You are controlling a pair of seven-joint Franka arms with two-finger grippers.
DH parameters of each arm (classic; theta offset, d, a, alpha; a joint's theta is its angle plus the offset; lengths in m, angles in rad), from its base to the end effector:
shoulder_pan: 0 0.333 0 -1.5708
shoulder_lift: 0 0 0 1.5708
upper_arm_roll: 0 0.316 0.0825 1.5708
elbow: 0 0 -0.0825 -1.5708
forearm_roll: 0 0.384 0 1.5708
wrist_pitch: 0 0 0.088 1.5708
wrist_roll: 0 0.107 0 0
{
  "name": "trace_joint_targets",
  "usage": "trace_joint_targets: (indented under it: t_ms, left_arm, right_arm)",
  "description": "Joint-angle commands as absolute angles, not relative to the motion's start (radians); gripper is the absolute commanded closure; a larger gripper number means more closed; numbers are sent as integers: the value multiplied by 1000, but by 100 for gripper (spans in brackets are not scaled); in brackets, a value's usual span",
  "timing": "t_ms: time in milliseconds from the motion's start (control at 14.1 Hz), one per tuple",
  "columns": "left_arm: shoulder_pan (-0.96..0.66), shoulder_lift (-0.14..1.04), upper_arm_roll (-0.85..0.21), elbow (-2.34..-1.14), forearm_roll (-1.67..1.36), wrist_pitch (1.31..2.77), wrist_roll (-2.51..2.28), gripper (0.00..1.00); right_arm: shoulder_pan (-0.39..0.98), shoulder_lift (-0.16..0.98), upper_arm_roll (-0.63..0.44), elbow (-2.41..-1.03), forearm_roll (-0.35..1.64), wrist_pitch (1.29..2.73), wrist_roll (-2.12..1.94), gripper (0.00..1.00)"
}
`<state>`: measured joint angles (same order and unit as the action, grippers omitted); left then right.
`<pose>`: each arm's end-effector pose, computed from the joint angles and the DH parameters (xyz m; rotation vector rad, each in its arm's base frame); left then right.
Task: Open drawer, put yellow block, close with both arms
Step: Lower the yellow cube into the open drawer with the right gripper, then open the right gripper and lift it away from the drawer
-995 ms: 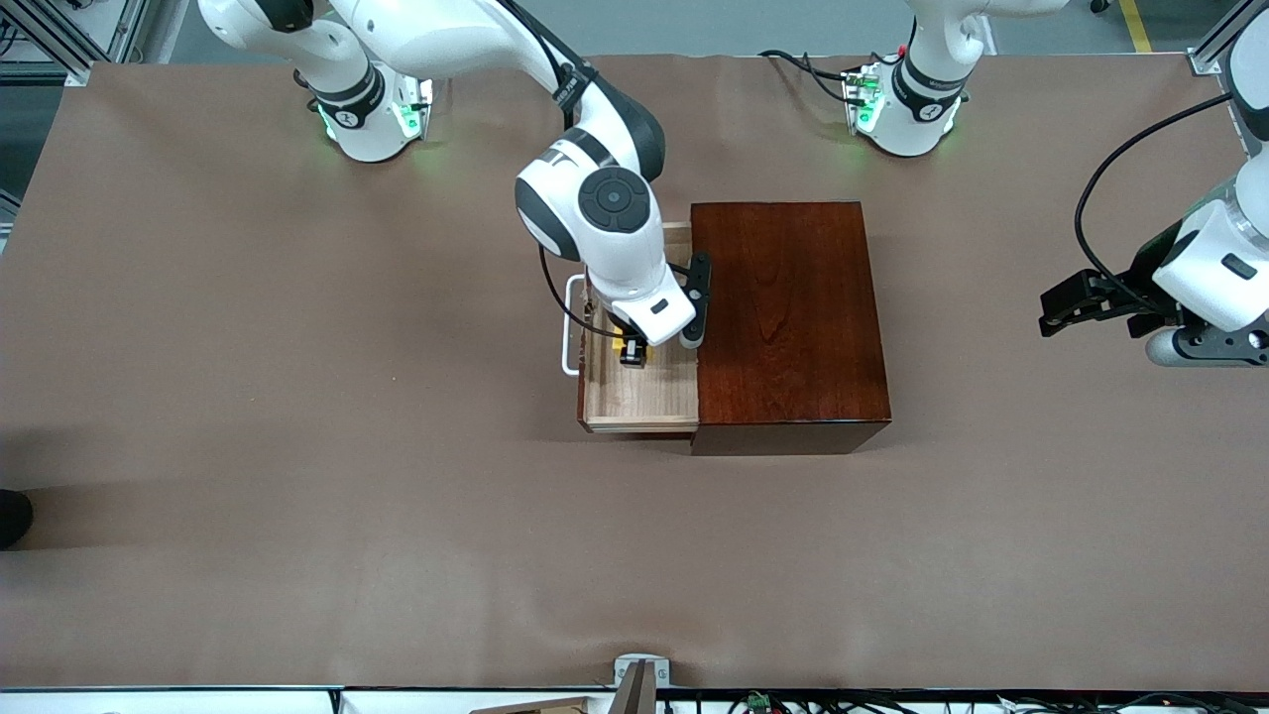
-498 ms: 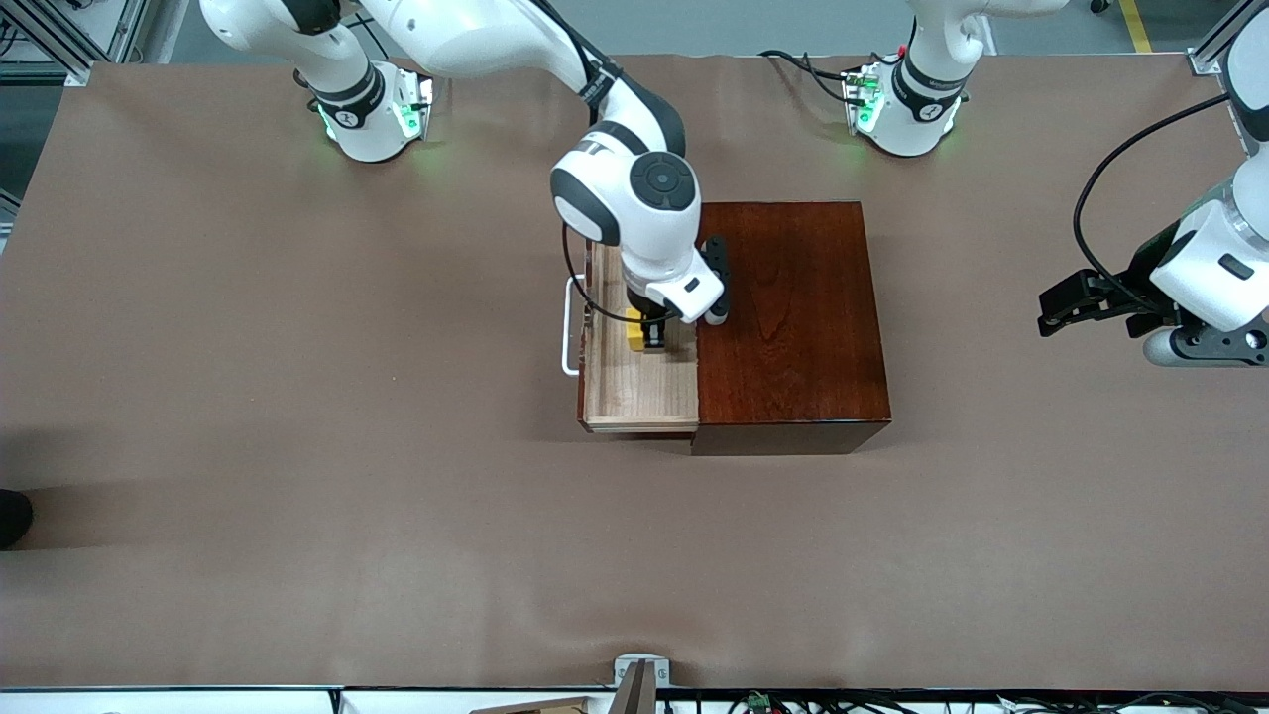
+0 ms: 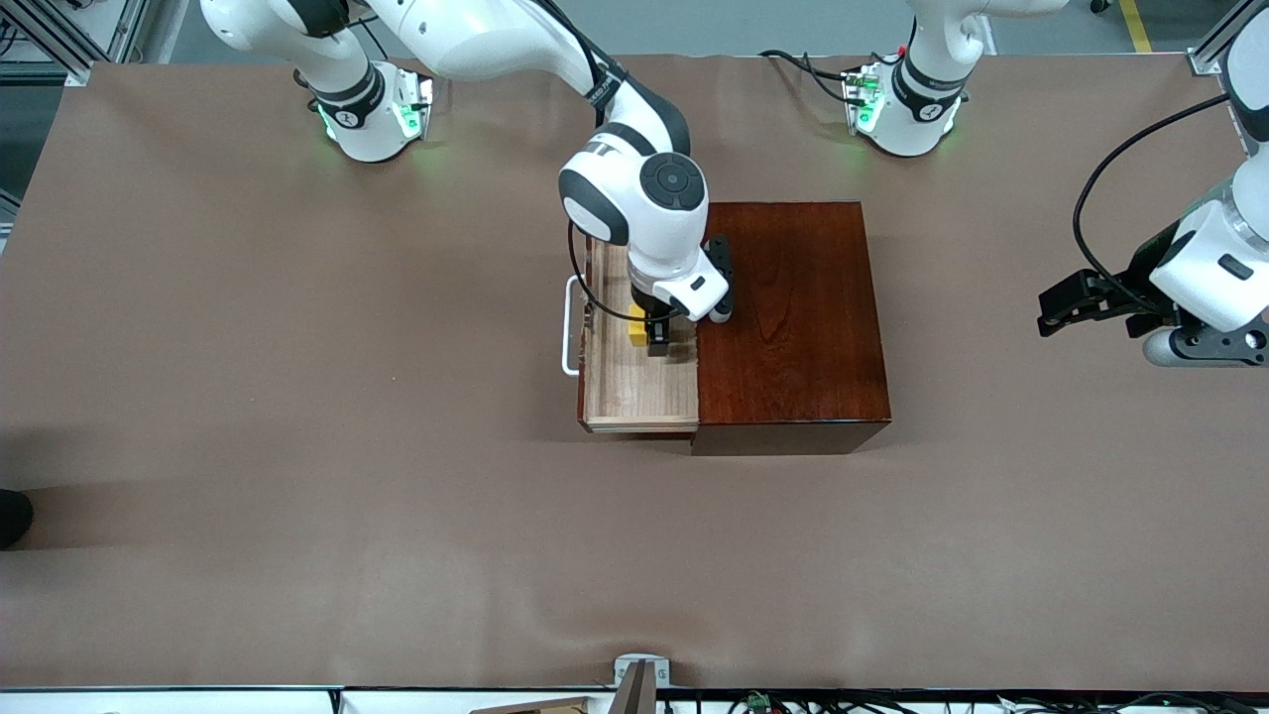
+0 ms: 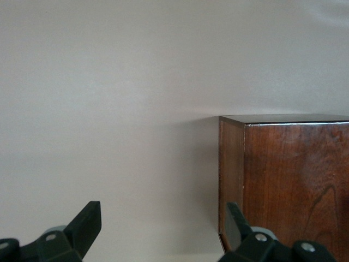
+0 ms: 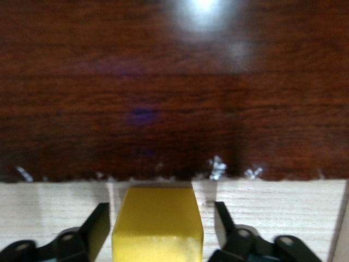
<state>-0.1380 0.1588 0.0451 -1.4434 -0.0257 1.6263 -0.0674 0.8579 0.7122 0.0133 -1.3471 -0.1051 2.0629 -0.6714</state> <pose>0.6053 -0.0613 0.5976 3.1207 -0.0391 0.0354 0.4793 0.5576 0.3045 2.1429 2.1820 0.0185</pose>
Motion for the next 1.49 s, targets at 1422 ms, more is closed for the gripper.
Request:
trace_joint_targets:
  t_ms: [1422]
  left_arm:
    - [-149, 147, -21, -1456, -15, 1626, -71, 0]
  right_arm:
    - [576, 460, 11, -1342, -97, 1830, -637, 0]
